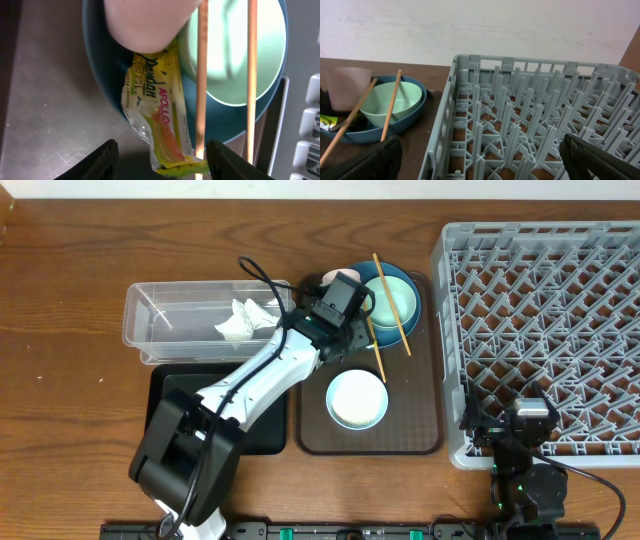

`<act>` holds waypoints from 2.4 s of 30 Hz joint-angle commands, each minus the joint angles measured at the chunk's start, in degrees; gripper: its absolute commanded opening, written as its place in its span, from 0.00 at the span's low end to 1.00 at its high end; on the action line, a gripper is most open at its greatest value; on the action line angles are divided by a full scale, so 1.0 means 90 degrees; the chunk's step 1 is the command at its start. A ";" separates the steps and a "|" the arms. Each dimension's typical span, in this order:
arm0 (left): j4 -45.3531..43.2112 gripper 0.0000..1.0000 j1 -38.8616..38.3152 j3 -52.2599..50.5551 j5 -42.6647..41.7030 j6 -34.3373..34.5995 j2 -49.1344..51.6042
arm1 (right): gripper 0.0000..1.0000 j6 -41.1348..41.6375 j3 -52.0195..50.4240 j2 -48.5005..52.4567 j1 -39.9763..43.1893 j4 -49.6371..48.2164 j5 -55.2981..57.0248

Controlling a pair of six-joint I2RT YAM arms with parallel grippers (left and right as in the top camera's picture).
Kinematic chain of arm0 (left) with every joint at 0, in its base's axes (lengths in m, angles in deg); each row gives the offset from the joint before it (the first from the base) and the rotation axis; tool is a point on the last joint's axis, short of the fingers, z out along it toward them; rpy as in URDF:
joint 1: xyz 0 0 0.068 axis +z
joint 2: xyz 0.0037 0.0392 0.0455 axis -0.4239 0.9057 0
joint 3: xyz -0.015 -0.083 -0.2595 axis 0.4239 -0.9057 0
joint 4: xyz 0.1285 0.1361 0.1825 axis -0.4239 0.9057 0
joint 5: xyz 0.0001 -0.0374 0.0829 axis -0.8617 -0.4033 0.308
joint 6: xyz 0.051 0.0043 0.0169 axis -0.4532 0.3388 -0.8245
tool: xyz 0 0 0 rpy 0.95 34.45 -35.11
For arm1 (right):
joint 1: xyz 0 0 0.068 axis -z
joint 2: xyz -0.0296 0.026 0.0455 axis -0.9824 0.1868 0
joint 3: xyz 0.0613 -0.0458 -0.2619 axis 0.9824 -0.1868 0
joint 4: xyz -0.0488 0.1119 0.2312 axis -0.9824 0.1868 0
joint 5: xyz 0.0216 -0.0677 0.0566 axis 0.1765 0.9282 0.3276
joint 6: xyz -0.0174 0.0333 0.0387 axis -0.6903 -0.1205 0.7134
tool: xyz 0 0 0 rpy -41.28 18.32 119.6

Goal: Sort waste into correct bins and load items into the dishwasher rack
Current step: 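Move the left gripper to the yellow snack wrapper and grasp it, then drop the yellow wrapper into the clear bin with the left gripper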

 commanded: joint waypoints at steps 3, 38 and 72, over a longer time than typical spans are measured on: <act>-0.0083 0.59 -0.0138 0.0126 0.0080 0.0024 0.0066 | 0.99 0.0080 -0.0012 -0.0017 0.0041 0.0022 0.0063; 0.0015 0.06 0.0007 0.0124 0.0080 -0.0104 -0.0452 | 0.99 0.0083 -0.0010 -0.0017 0.0044 0.0022 0.0063; 0.1885 0.06 0.2837 0.0046 0.1970 -0.0379 -0.2370 | 0.99 0.0080 -0.0010 -0.0017 0.0044 0.0022 0.0063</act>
